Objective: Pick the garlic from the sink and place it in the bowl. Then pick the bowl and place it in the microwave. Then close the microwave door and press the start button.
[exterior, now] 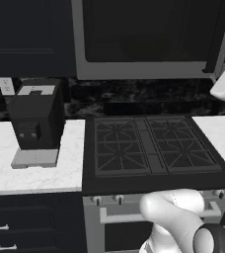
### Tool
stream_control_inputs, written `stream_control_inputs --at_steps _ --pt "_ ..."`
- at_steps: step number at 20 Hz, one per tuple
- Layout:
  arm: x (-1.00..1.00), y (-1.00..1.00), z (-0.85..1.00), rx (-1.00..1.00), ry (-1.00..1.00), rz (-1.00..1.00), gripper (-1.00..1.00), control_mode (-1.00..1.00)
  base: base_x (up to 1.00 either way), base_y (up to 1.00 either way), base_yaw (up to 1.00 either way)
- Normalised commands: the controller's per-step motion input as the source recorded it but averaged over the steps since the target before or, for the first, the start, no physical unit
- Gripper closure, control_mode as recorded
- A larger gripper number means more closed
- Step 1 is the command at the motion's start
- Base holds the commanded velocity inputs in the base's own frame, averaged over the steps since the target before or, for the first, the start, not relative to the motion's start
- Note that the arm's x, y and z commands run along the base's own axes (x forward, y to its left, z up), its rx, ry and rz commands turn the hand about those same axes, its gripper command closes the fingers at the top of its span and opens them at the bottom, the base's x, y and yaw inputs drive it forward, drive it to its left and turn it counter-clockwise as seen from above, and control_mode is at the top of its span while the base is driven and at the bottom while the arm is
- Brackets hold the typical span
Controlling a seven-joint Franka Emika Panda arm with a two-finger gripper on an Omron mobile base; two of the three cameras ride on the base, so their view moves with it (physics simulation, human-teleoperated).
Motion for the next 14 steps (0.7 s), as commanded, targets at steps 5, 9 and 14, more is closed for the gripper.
stream_control_inputs --at_steps 5,9,14 --pt "-0.30 -1.00 0.00 0.04 0.00 0.00 -1.00 -1.00 0.00 0.00 0.00" --pt "0.01 -0.85 -0.04 0.04 0.00 0.00 -1.00 -1.00 0.00 0.00 0.00" --pt "0.25 -0.51 -0.21 0.03 0.00 0.00 -1.00 -1.00 0.00 0.00 0.00"
